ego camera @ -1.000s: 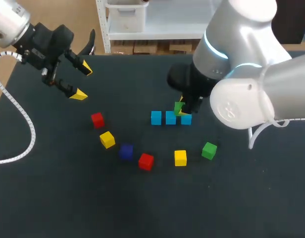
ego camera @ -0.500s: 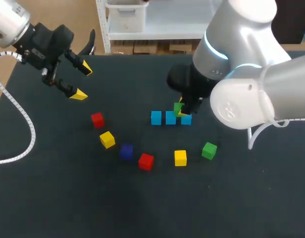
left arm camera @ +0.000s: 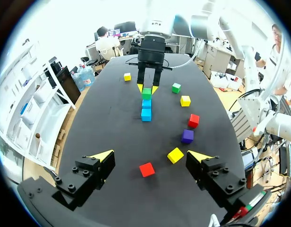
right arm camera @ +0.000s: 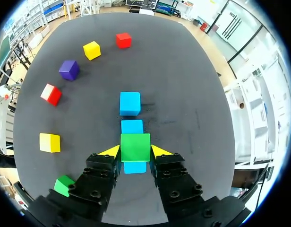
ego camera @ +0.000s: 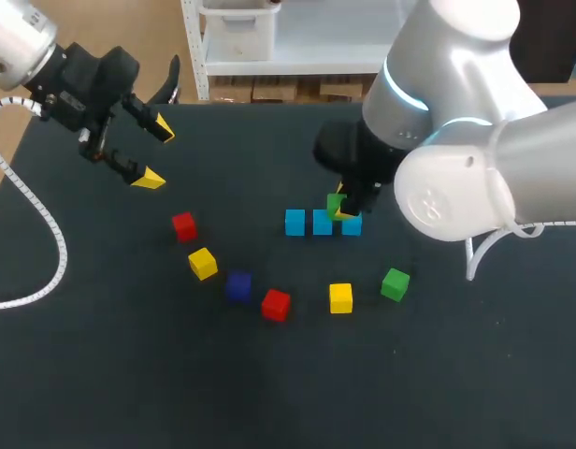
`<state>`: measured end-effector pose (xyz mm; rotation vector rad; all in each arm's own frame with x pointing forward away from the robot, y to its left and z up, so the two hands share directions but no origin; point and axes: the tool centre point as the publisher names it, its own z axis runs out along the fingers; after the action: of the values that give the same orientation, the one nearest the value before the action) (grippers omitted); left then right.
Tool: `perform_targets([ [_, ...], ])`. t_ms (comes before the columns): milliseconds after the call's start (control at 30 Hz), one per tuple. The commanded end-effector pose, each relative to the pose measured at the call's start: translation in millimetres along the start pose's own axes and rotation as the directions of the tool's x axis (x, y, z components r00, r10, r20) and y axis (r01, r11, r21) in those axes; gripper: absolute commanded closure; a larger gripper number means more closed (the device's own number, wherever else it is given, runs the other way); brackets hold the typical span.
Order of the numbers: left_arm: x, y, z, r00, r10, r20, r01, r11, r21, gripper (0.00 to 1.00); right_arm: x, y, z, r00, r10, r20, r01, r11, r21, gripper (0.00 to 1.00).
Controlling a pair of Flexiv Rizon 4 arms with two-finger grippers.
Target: Place the blue cubes, place green cubes on the blue cubes, place the yellow cubes on the green cubes, then place the red cubes on the yellow cubes, and place purple cube on the red cubes.
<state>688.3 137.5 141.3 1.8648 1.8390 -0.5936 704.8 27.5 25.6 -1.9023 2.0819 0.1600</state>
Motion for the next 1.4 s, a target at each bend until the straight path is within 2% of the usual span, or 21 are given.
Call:
perform_targets([
  [33, 1.2, -0.3, -0.3, 1.0, 0.003, 0.003, -0.003, 1.0, -0.001, 0.0, -0.5, -0.9, -0.4, 1.0, -0.002, 0.004, 0.002, 1.0, -0.006, 1.0],
  [1400, 1.2, -0.3, -0.3, 1.0, 0.003, 0.003, -0.003, 1.0, -0.001, 0.0, 1.3, -0.2, 1.5, 1.0, 0.002, 0.004, -0.002, 1.0, -0.018, 1.0],
])
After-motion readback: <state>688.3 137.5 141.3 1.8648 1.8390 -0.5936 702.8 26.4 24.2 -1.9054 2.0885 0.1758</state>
